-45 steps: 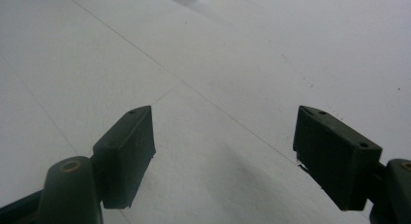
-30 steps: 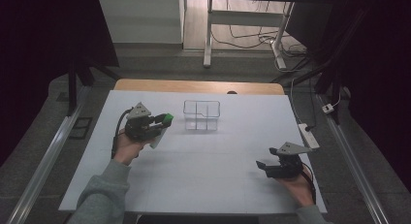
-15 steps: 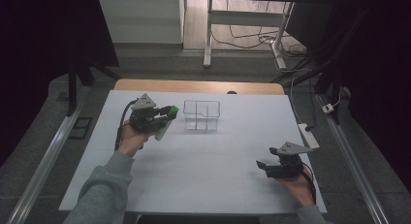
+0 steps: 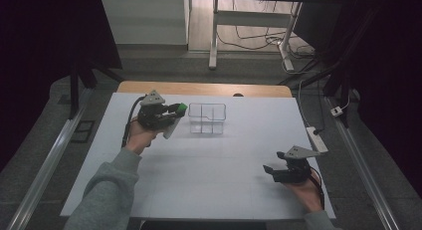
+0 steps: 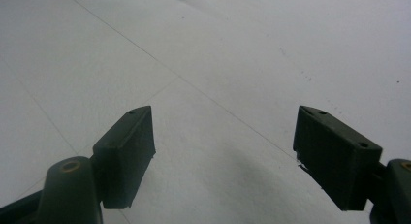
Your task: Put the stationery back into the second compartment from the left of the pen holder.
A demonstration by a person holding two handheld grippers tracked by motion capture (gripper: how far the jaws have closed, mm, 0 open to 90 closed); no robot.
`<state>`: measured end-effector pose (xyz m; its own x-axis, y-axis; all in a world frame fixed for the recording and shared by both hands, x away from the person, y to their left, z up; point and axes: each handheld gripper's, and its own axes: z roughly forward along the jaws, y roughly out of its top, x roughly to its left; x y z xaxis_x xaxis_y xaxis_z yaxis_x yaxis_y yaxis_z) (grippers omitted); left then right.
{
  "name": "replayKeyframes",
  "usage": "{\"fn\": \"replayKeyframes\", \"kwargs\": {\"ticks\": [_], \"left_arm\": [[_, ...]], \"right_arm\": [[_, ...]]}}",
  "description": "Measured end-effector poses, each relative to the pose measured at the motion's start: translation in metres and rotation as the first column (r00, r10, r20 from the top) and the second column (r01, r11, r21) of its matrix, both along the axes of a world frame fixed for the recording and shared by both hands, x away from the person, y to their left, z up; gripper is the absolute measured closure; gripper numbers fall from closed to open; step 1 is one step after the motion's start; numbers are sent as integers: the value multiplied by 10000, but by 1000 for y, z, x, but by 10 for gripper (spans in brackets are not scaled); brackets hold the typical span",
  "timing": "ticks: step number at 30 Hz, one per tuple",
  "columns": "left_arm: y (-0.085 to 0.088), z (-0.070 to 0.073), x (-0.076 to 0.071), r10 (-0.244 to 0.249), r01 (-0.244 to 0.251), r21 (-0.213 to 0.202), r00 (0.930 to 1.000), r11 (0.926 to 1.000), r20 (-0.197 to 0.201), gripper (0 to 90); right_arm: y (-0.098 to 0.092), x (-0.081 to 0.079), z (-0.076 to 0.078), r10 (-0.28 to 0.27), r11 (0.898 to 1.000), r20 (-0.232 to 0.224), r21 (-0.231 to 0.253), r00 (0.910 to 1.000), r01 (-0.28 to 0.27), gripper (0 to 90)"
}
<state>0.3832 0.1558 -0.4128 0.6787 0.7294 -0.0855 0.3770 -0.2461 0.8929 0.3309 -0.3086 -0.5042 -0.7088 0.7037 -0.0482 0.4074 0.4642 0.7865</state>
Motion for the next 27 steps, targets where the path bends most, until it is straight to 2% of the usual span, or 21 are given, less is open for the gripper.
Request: {"fn": "replayKeyframes", "kwargs": {"ticks": [7,27], "left_arm": [[-3,3,8,43,-42,79,10000,10000,-42,664],[-16,14,29,48,-49,-69,9999,10000,-122,663]], "right_arm": [[0,0,0,54,10000,-35,16,10000,-54,223],[1,0,-1,27,9999,-4,100,10000,-27,223]]}}
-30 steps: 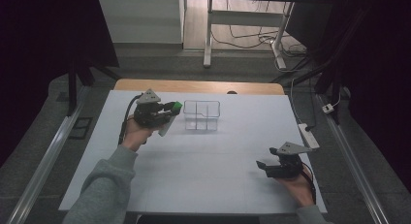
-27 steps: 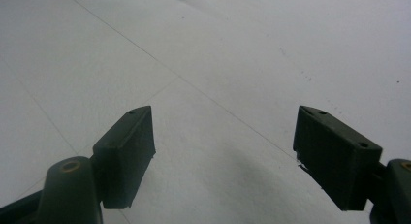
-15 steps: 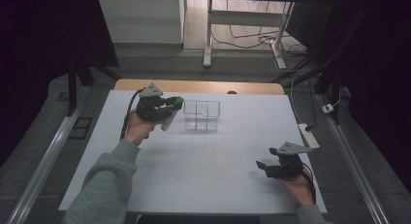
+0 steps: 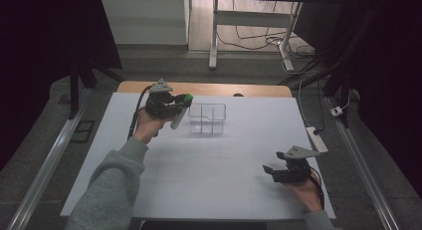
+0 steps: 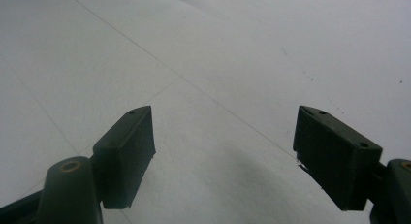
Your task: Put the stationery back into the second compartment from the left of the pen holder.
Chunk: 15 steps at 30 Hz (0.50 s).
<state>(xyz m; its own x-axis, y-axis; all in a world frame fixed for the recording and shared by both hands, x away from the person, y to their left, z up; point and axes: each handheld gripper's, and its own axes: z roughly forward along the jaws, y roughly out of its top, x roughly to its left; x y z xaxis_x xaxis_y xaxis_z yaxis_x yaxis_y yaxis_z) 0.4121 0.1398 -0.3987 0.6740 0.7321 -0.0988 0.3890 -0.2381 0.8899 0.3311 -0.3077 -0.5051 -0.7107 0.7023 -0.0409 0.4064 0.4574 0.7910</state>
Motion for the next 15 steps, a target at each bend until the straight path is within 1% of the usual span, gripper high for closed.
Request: {"fn": "replayKeyframes", "kwargs": {"ticks": [1,3,6,7,12,13,15], "left_arm": [[-1,0,1,-9,9,29,10000,10000,25,664],[-4,1,4,-27,27,10,10000,10000,-9,663],[-7,2,8,-83,82,-174,9999,9998,-67,663],[-8,3,9,-89,88,-206,9999,9997,-67,663],[-14,7,13,-132,132,-110,9999,9999,3,663],[-15,8,14,-119,119,-110,9999,9999,18,663],[-17,9,16,-120,121,-115,9999,9999,51,663]], "right_arm": [[0,0,0,-40,10000,10,-59,10000,40,223],[-1,0,0,42,10000,-44,-30,10000,-42,223],[0,0,0,-47,10000,0,-54,10000,47,223],[0,0,0,0,10000,-39,-21,10000,0,223],[0,0,0,-43,10000,10,-62,10000,43,223],[-1,1,0,38,10000,-51,-7,10000,-38,223],[-1,1,0,25,10000,-62,7,10000,-25,223]]}}
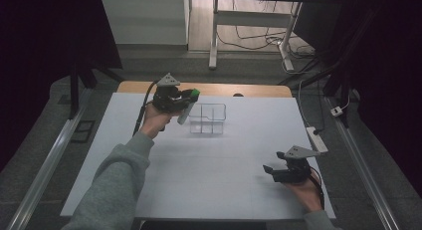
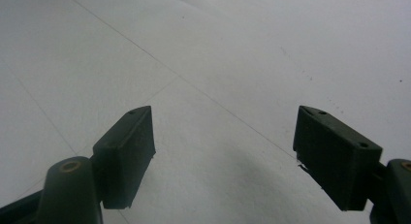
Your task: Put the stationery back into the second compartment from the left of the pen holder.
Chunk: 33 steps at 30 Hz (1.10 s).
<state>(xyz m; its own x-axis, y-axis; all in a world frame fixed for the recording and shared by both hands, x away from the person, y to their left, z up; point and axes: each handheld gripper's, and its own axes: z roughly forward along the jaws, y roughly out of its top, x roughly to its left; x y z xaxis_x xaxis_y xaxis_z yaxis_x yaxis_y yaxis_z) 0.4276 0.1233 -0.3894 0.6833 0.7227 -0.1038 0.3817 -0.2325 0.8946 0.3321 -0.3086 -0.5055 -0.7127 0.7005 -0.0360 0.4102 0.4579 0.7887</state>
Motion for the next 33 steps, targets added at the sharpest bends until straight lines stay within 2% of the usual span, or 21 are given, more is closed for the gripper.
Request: {"fn": "replayKeyframes", "kwargs": {"ticks": [8,17,22,31,33], "left_arm": [[-5,6,8,2,-2,-27,10000,10000,17,663],[-14,7,18,-62,62,-10,10000,10000,10,663],[-25,8,25,-206,203,173,9997,9996,116,663],[-38,5,34,-363,358,269,9991,9990,199,663],[-39,3,36,-375,371,163,9991,9992,220,663]], "right_arm": [[0,0,0,-1,10000,5,-4,10000,1,223],[1,1,-1,-7,10000,-4,-29,10000,7,223],[1,1,-1,2,10000,-5,-36,10000,-2,223],[-1,1,-2,12,10000,-5,4,10000,-12,223],[0,1,-2,-46,10000,68,-42,10000,46,224]]}}
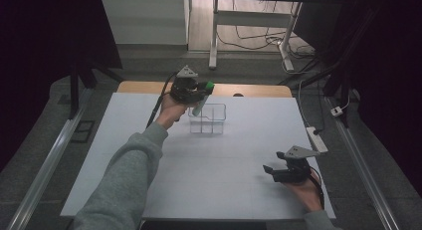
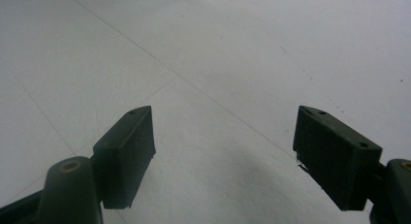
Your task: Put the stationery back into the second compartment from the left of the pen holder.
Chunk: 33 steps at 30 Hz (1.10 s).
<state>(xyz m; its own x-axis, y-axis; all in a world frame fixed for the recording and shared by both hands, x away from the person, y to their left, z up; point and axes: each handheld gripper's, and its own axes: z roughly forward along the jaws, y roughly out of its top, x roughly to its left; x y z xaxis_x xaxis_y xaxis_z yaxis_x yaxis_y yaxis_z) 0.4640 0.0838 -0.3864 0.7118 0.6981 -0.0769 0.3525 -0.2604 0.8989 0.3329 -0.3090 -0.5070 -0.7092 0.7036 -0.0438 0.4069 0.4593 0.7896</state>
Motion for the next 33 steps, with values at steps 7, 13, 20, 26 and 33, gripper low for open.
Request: {"fn": "replayKeyframes", "kwargs": {"ticks": [7,13,20,26,33], "left_arm": [[-8,-7,11,-35,35,-70,10000,10000,71,663],[-17,-9,20,-42,45,-137,9998,9999,188,663],[-25,-15,28,-131,130,45,9996,9999,245,662],[-26,-18,29,-184,184,14,9997,9998,141,662],[-27,-22,29,-134,132,187,9999,9997,99,657]], "right_arm": [[-1,0,0,47,10000,-5,0,10000,-47,224],[-2,1,-2,13,10000,-86,-40,10000,-14,224],[-3,1,-2,-6,9999,-128,-114,9999,4,224],[-4,2,-3,-35,10000,-166,-73,9999,34,223],[-2,1,-2,48,10000,-213,-46,9998,-49,221]]}}
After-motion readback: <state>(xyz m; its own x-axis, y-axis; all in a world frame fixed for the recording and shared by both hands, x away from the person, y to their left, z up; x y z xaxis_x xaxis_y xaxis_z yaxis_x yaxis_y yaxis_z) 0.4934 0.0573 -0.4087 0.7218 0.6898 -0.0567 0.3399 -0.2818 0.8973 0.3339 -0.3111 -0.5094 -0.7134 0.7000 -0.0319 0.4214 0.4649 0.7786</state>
